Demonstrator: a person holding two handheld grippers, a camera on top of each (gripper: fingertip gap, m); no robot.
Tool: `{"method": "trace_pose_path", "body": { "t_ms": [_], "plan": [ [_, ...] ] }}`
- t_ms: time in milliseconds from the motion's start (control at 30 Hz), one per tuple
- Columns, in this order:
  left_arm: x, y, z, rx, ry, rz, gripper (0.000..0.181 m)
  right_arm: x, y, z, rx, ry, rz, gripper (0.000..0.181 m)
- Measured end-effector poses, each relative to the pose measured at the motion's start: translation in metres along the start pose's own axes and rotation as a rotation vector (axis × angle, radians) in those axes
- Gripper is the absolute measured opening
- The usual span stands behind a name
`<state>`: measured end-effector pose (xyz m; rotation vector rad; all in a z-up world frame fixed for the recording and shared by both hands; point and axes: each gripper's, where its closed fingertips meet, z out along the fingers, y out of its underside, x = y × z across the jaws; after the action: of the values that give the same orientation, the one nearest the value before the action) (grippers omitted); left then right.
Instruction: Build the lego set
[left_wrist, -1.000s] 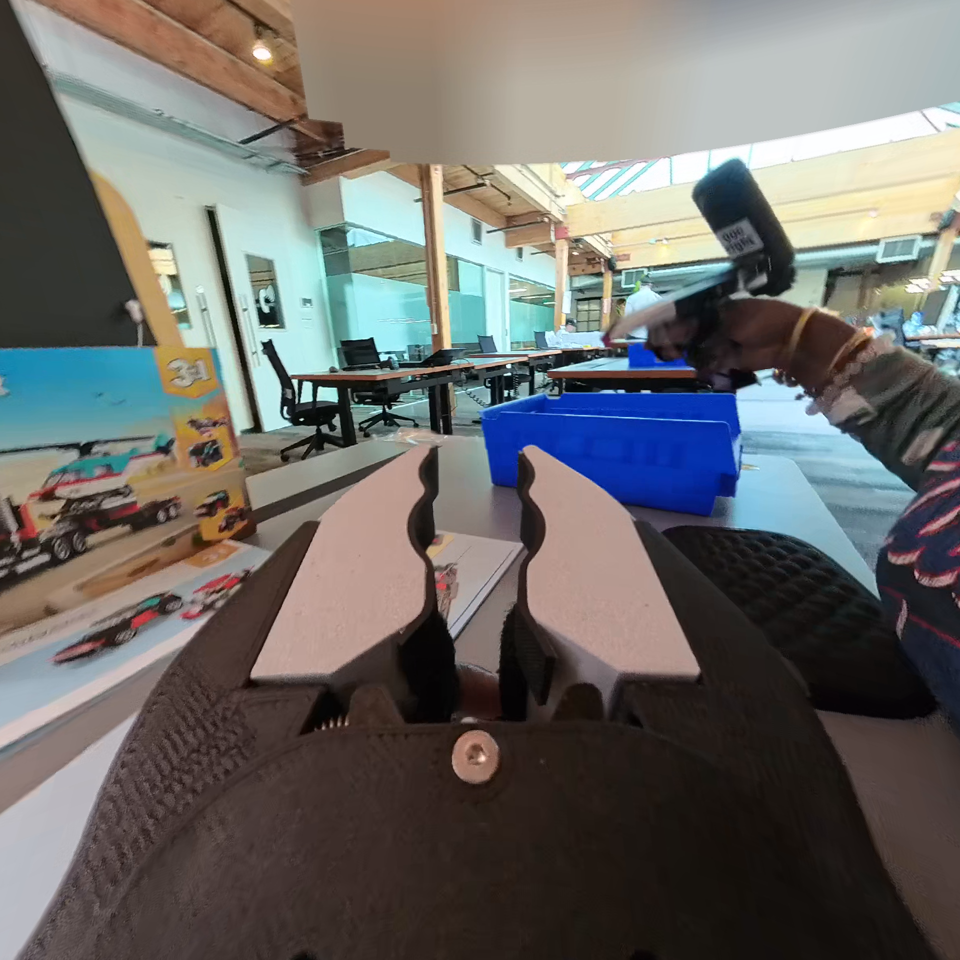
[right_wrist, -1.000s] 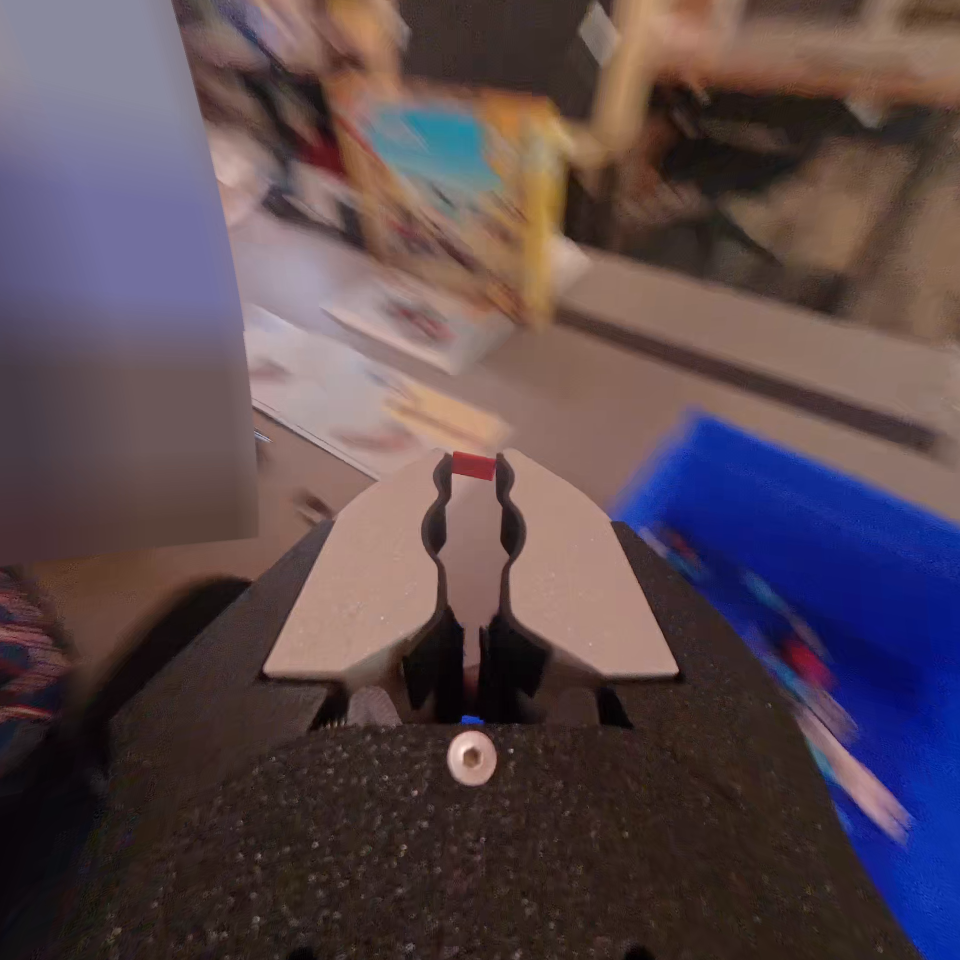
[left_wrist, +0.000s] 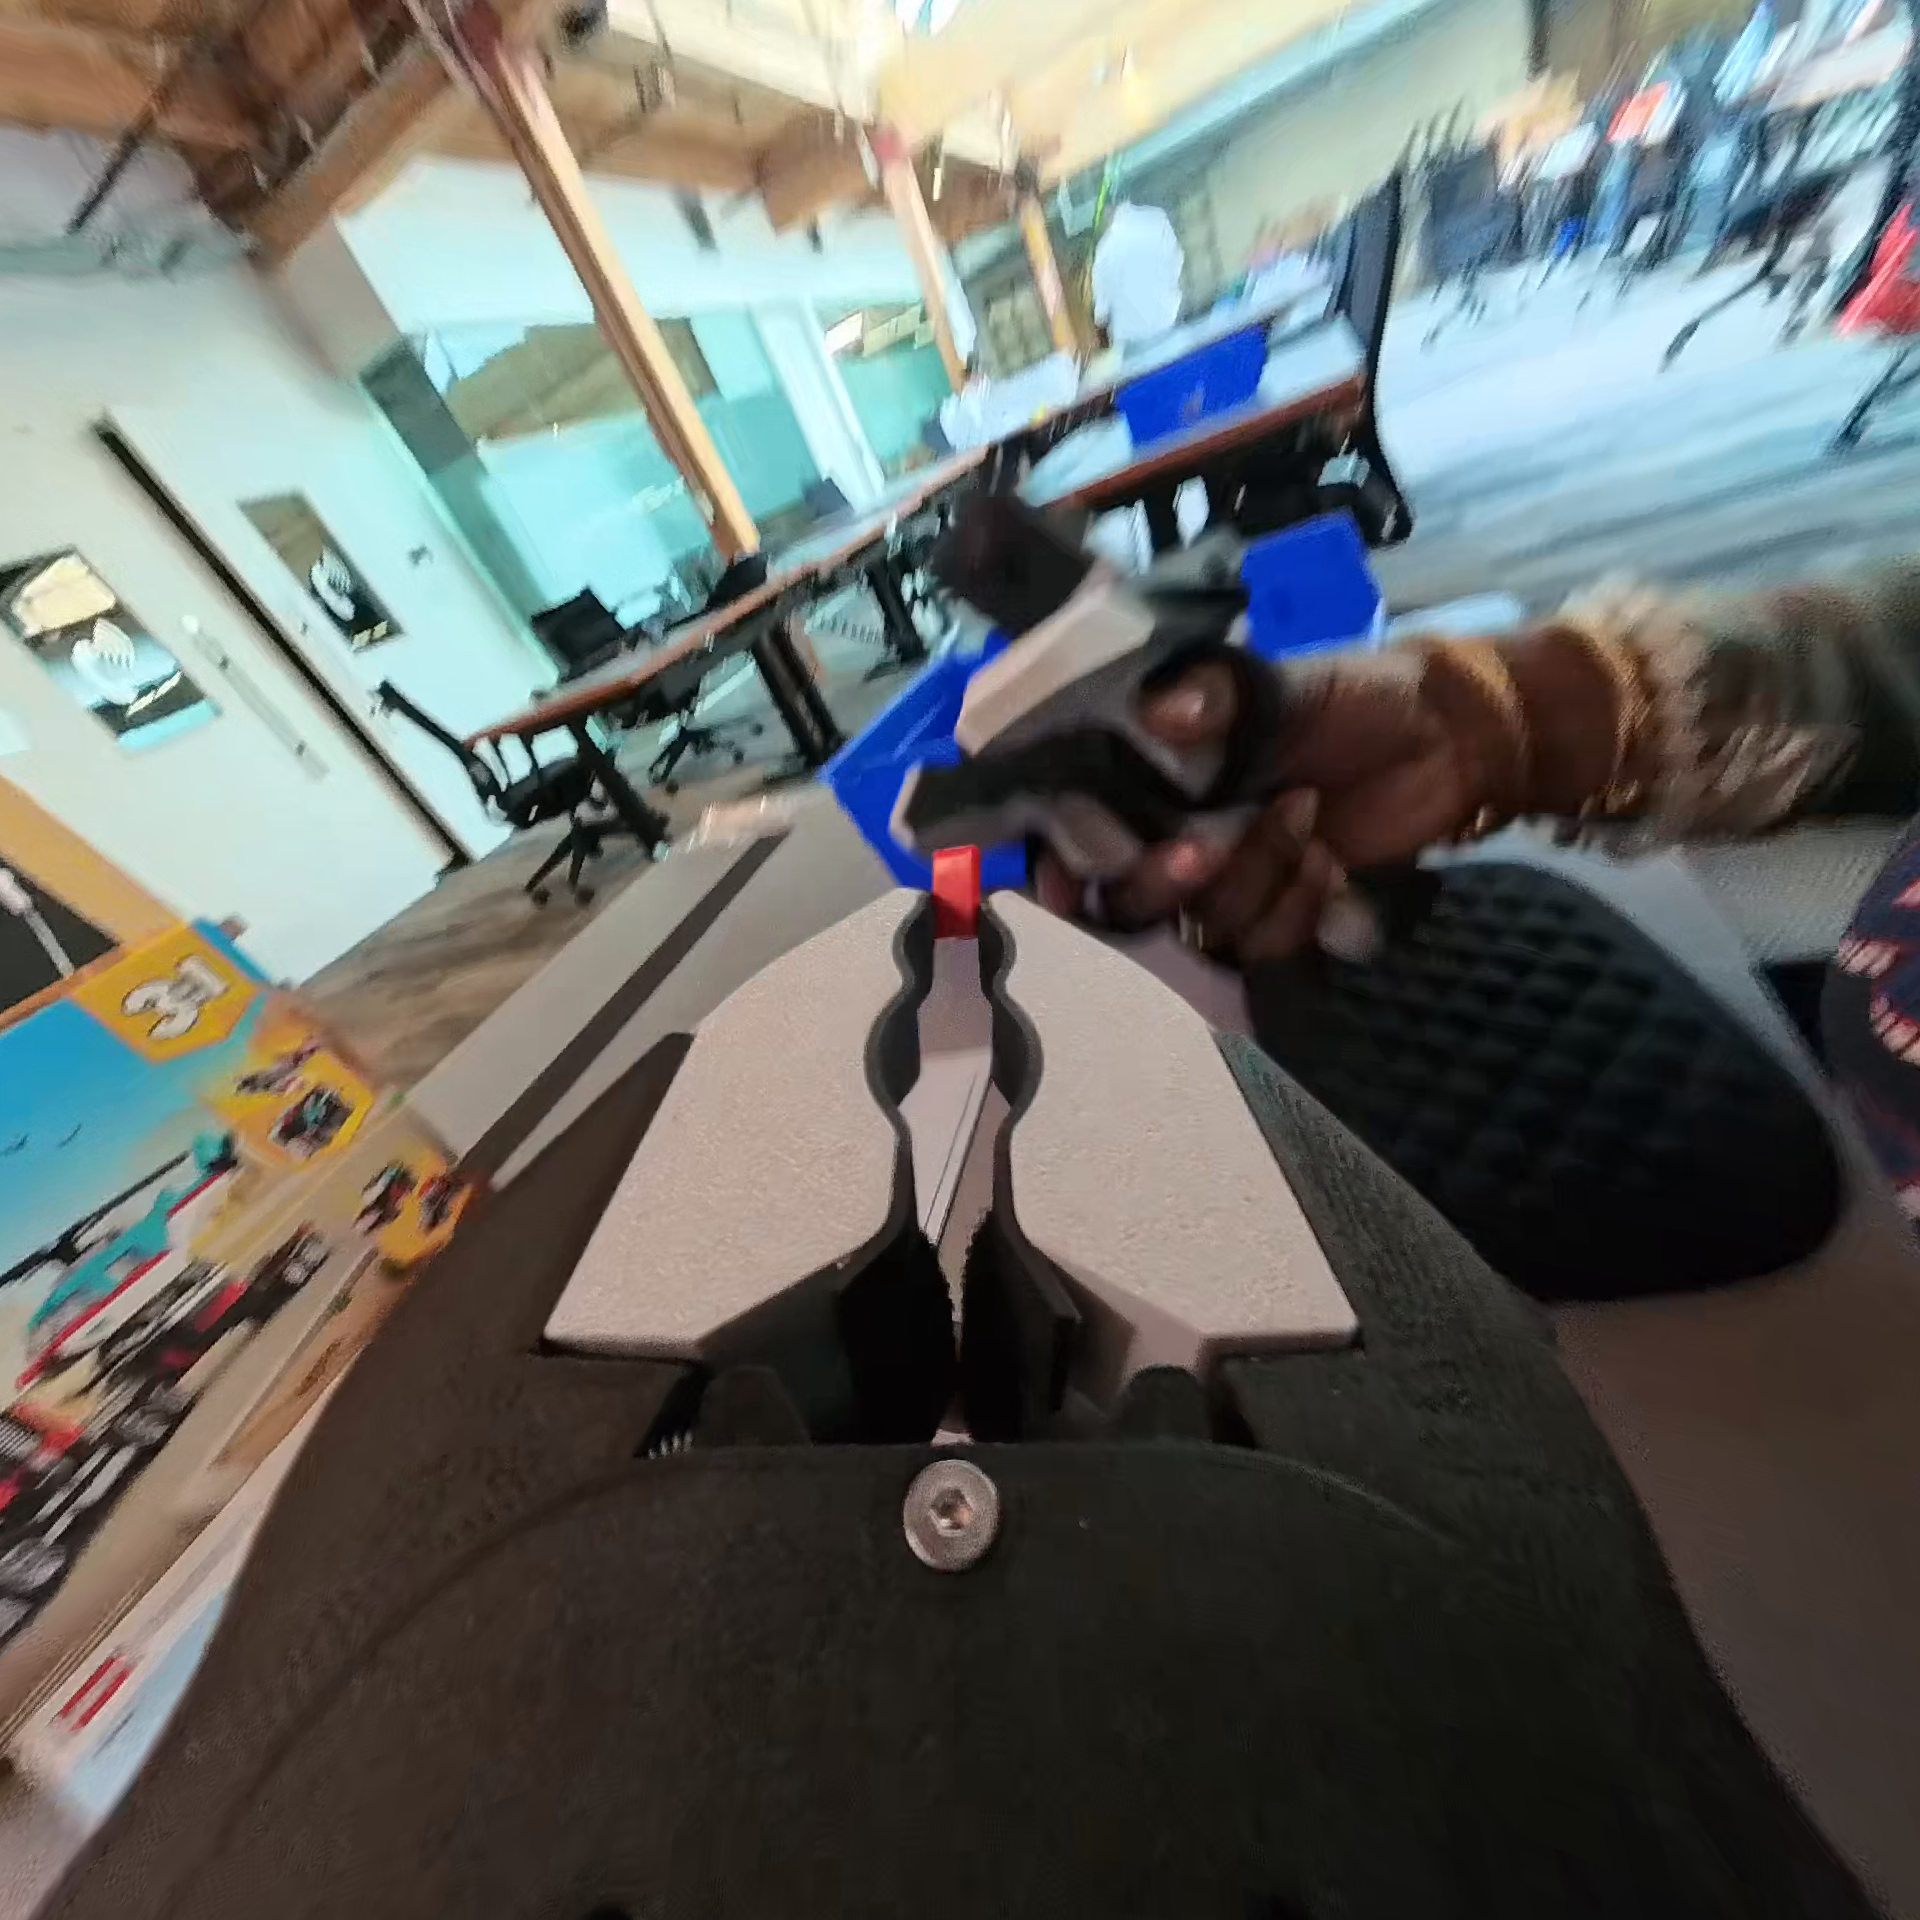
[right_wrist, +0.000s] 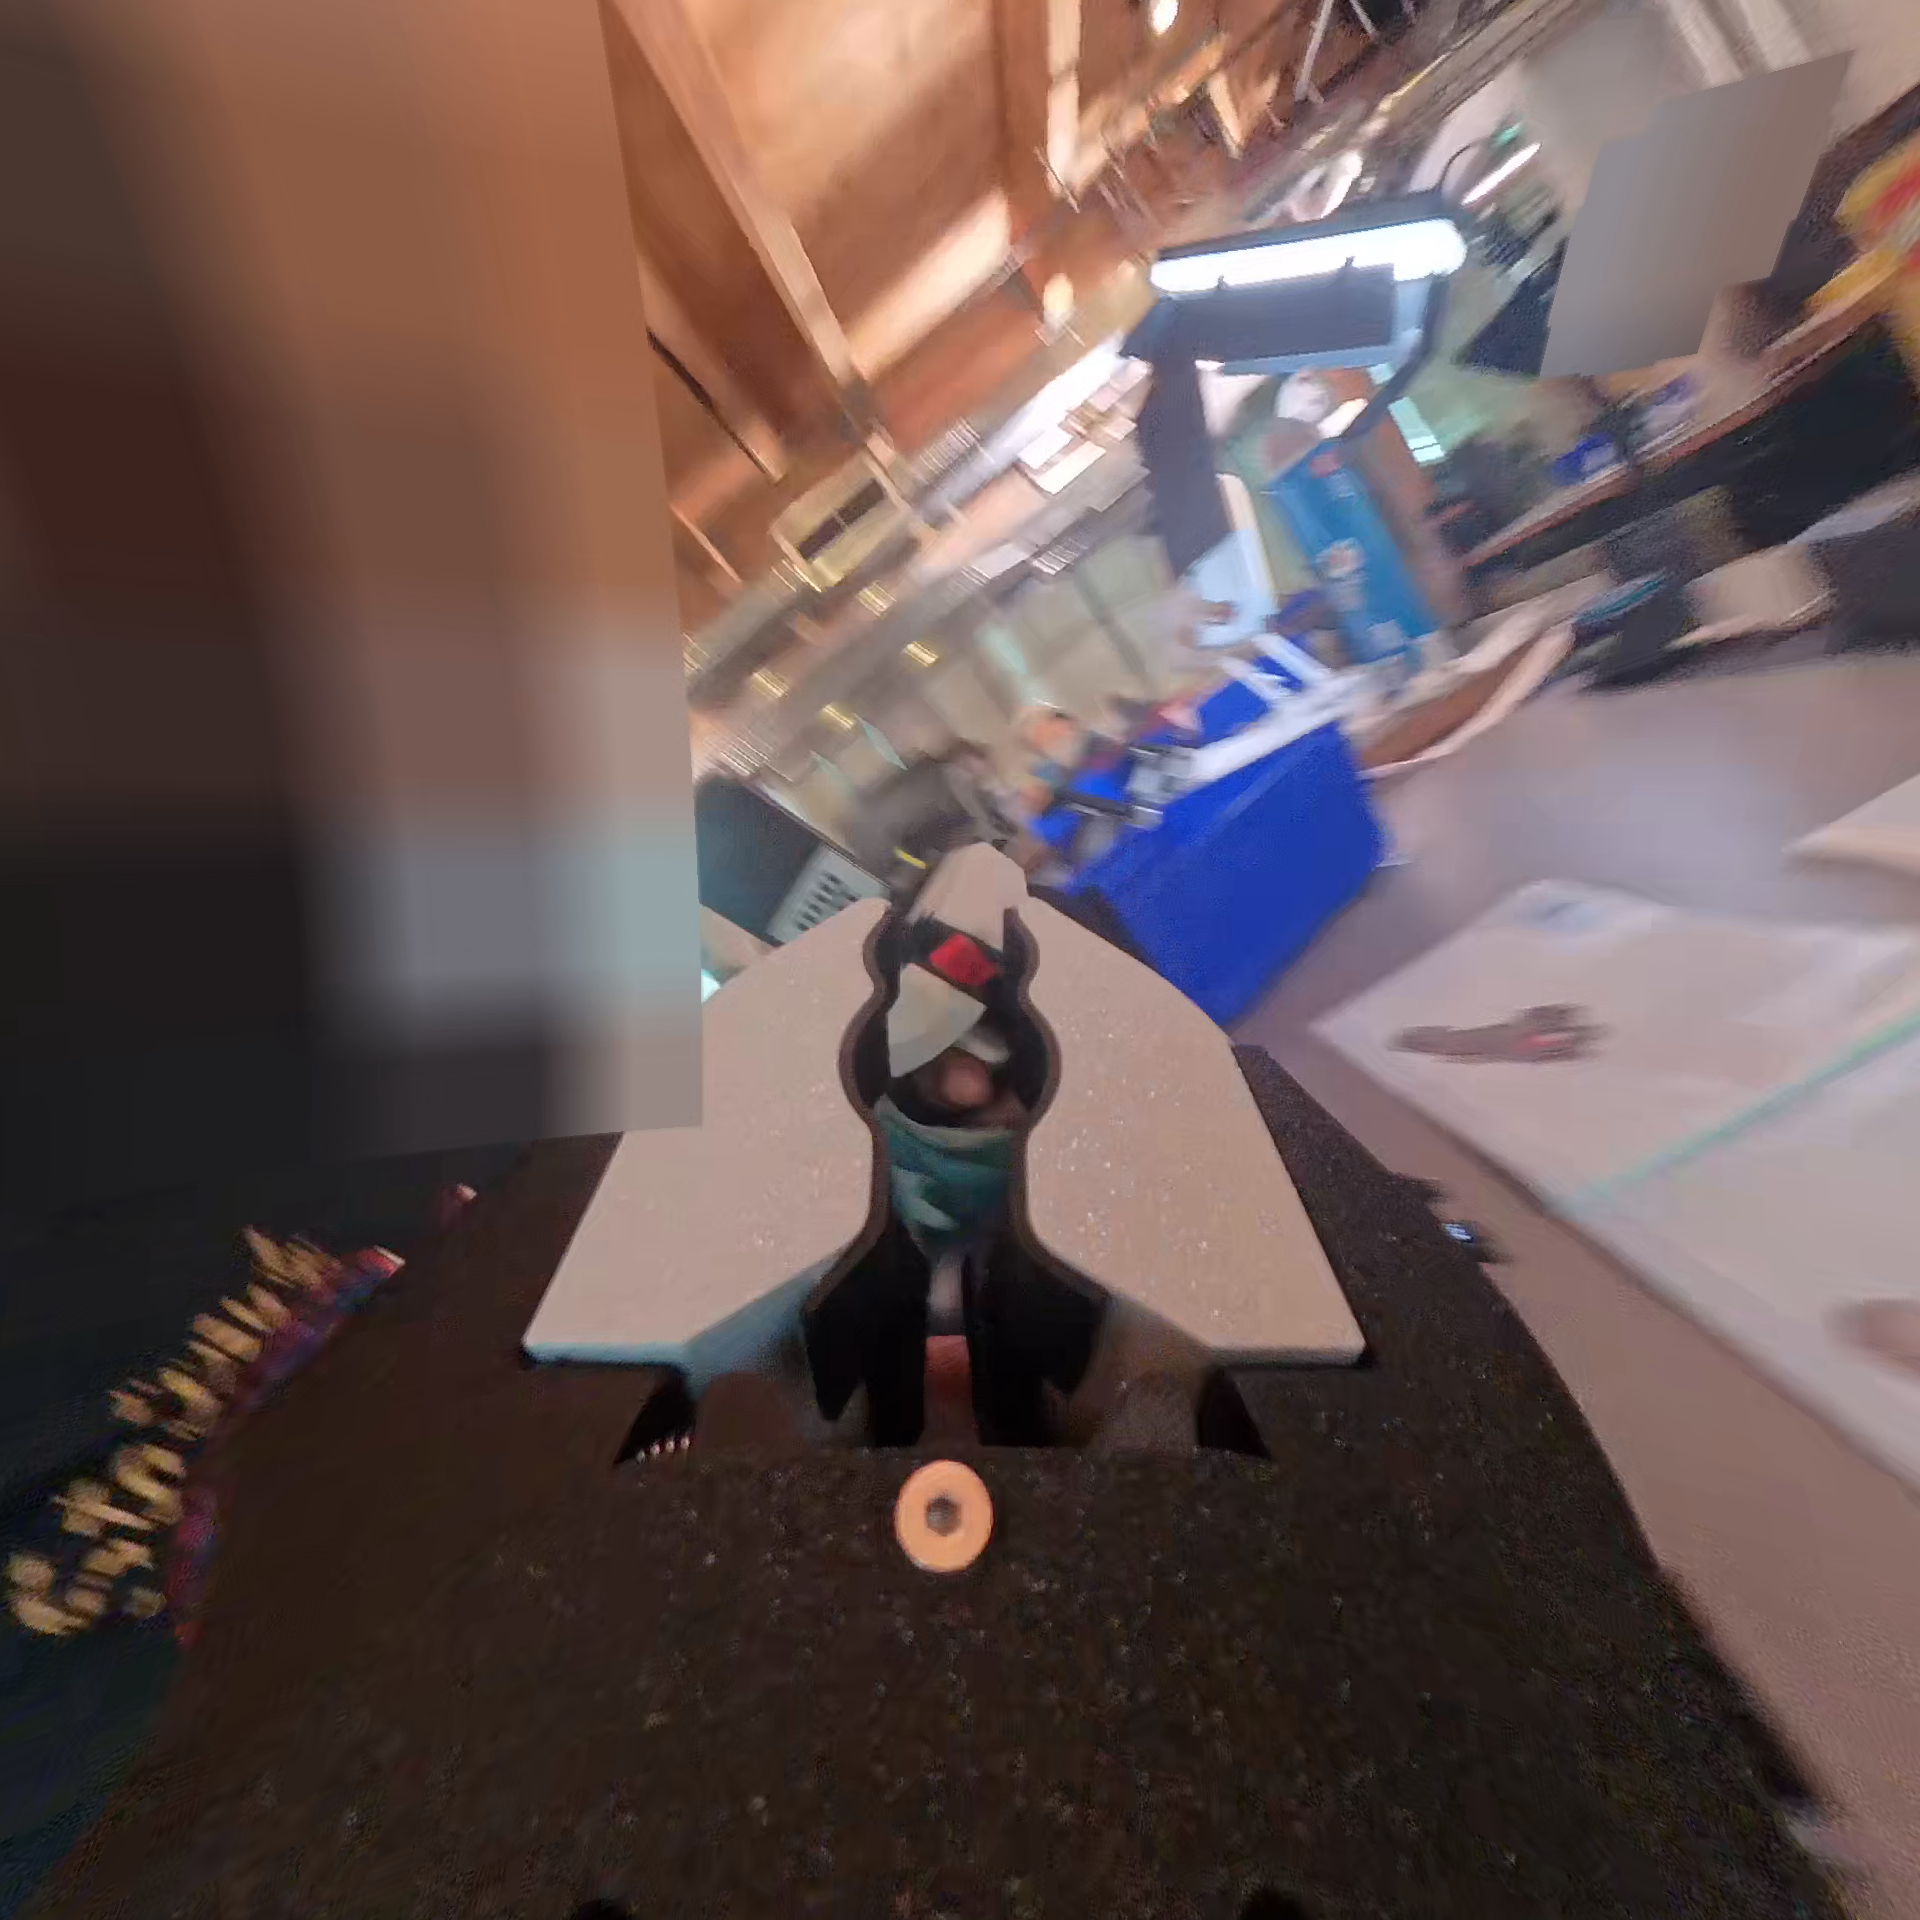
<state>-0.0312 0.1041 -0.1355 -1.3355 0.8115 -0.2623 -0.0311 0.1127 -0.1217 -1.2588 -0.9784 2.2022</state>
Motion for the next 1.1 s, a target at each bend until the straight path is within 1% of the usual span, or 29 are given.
{"method": "trace_pose_path", "body": {
  "t_ms": [33,100,167,200,300,400,467,500,667,700,733,767,833,867,967,1100],
  "plan": [
    [-0.001,0.010,0.000,-0.063,-0.011,0.026,0.008,0.000,0.002,-0.002,-0.078,0.066,-0.162,0.017],
    [0.002,0.026,-0.001,-0.169,-0.008,0.085,0.008,0.003,0.014,-0.007,-0.317,0.202,-0.484,0.012],
    [0.008,0.037,0.001,-0.226,0.025,0.124,0.008,0.009,0.025,-0.012,-0.553,0.280,-0.718,0.012],
    [0.012,0.040,0.002,-0.243,0.041,0.137,0.008,0.011,0.030,-0.014,-0.642,0.293,-0.775,0.013],
    [0.018,0.047,0.006,-0.280,0.069,0.173,0.008,0.022,0.044,-0.021,-0.838,0.300,-0.819,0.015],
    [0.022,0.052,0.009,-0.310,0.081,0.204,0.008,0.028,0.052,-0.023,-0.897,0.284,-0.844,0.013],
    [0.024,0.052,0.011,-0.305,0.089,0.196,0.008,0.033,0.055,-0.025,-0.920,0.300,-0.853,0.011],
    [0.025,0.052,0.011,-0.304,0.092,0.191,0.008,0.033,0.056,-0.025,-0.917,0.294,-0.853,0.008],
    [0.028,0.055,0.013,-0.309,0.119,0.153,0.008,0.035,0.058,-0.031,-0.893,0.281,-0.818,0.008],
    [0.028,0.057,0.013,-0.313,0.126,0.127,0.013,0.039,0.057,-0.035,-0.890,0.301,-0.816,0.008],
    [0.024,0.060,0.012,-0.330,0.128,0.100,0.022,0.047,0.055,-0.044,-0.898,0.342,-0.809,0.008],
    [0.019,0.064,0.010,-0.358,0.131,0.072,0.026,0.059,0.055,-0.055,-0.914,0.393,-0.790,0.008],
    [0.009,0.075,0.004,-0.429,0.158,0.007,0.027,0.087,0.061,-0.081,-0.982,0.503,-0.722,0.008],
    [0.005,0.080,0.003,-0.458,0.177,-0.027,0.027,0.096,0.067,-0.089,-1.017,0.514,-0.688,0.008],
    [0.003,0.094,0.002,-0.553,0.273,-0.097,0.028,0.109,0.080,-0.092,-1.041,0.471,-0.621,0.008],
    [0.010,0.107,0.009,-0.618,0.385,-0.107,0.024,0.117,0.084,-0.091,-1.099,0.415,-0.614,0.008]
  ]
}}
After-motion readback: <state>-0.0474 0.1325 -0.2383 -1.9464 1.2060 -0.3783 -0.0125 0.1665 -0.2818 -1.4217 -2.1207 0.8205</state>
